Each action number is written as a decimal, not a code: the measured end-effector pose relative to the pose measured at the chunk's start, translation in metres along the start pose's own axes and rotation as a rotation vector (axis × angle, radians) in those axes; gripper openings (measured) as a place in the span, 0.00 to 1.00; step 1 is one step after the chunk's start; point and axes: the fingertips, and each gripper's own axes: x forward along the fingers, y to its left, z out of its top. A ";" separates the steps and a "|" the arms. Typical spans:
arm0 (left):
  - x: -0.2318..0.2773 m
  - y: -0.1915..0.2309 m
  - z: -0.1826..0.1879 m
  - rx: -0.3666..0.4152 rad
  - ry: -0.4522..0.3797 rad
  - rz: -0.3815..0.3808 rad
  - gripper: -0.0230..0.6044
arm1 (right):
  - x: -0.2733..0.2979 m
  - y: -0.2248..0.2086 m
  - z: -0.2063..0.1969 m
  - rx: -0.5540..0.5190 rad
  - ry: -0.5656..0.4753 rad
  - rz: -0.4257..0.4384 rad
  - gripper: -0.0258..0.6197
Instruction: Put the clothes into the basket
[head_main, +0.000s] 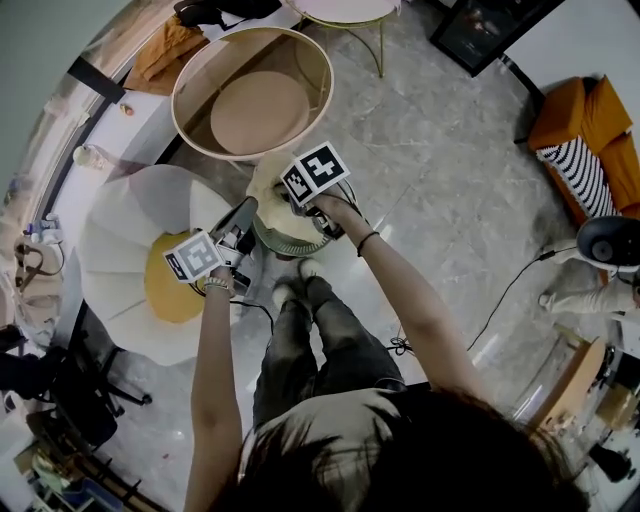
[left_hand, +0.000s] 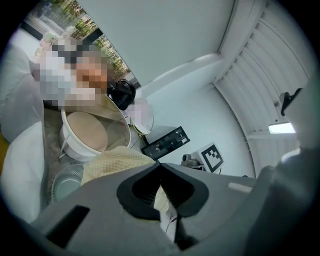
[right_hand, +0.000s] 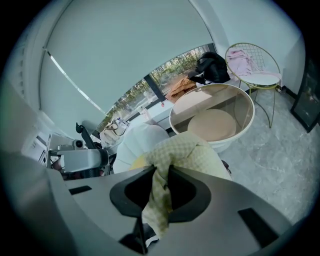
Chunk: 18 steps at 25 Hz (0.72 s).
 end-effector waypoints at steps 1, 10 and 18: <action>0.005 0.001 -0.003 -0.002 0.010 -0.003 0.05 | 0.000 -0.004 -0.001 0.011 0.001 -0.001 0.13; 0.025 0.029 -0.043 -0.021 0.126 0.003 0.05 | 0.025 -0.035 -0.031 0.088 0.017 -0.074 0.13; 0.031 0.060 -0.059 -0.014 0.194 0.010 0.05 | 0.055 -0.059 -0.048 0.122 0.006 -0.105 0.13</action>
